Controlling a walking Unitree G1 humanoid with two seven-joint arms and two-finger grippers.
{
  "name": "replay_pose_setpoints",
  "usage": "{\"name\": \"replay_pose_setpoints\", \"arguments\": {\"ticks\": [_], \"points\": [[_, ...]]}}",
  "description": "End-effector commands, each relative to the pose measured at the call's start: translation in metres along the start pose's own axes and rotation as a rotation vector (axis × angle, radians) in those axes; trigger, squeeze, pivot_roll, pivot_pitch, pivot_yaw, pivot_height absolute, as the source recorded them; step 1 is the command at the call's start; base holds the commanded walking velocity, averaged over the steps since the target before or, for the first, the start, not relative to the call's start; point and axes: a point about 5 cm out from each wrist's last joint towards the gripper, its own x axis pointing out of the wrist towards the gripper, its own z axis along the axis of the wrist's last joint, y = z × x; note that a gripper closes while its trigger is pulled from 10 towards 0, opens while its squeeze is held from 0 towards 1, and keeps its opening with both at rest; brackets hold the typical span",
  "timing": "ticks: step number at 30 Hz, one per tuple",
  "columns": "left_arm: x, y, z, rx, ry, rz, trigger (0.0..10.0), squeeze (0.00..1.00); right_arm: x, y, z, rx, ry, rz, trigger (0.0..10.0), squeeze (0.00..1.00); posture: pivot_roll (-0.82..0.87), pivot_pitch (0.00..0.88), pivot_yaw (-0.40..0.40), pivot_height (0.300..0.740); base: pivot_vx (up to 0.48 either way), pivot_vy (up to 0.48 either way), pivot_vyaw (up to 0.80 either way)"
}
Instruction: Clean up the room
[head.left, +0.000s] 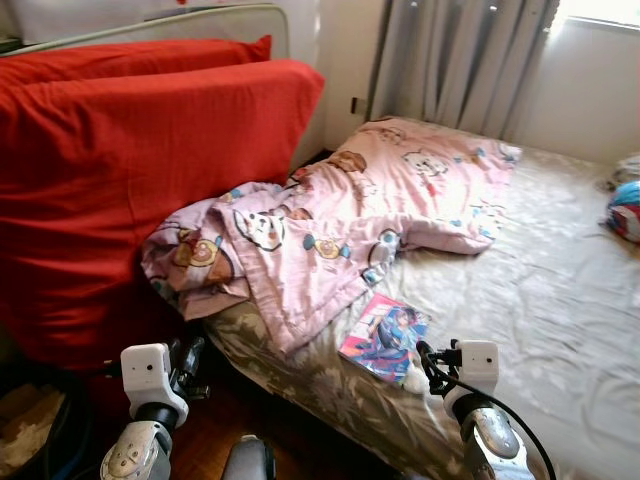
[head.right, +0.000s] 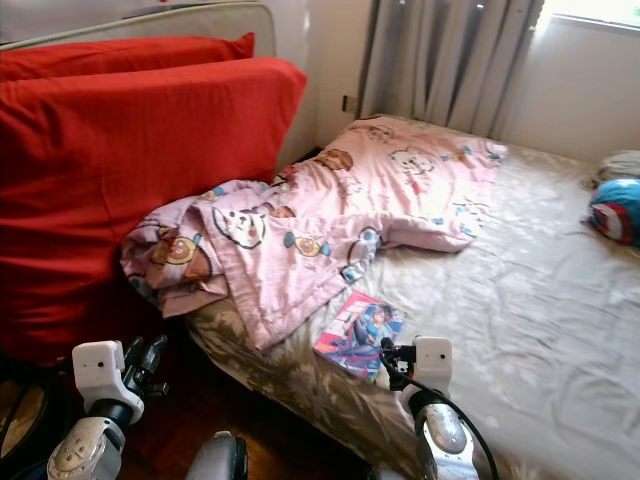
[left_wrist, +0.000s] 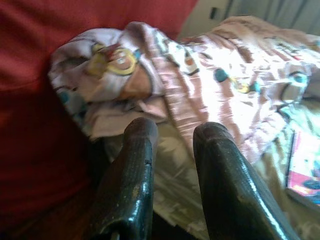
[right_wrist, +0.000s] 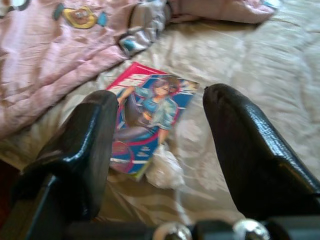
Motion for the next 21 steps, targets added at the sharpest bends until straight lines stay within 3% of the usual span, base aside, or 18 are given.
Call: {"name": "replay_pose_setpoints", "arguments": {"ticks": [1,15,21], "points": [[0.004,-0.001,0.002,-0.008,0.004,0.000,10.0,0.00,0.005,0.001,0.007,-0.006,-0.010,0.008,10.0,0.00,0.09,0.007,-0.056,0.627,0.000,0.000,0.00],[0.007,0.010,0.019,-0.007,-0.034,0.012,10.0,0.00,0.012,0.018,0.010,0.010,-0.020,0.047,10.0,0.00,0.12,0.045,-0.014,0.627,0.000,0.000,0.00],[0.006,0.018,0.024,-0.013,-0.042,0.023,10.0,0.00,0.009,0.017,0.009,0.003,-0.029,0.054,10.0,0.00,0.12,0.063,-0.014,0.627,0.000,0.000,0.08]]}}
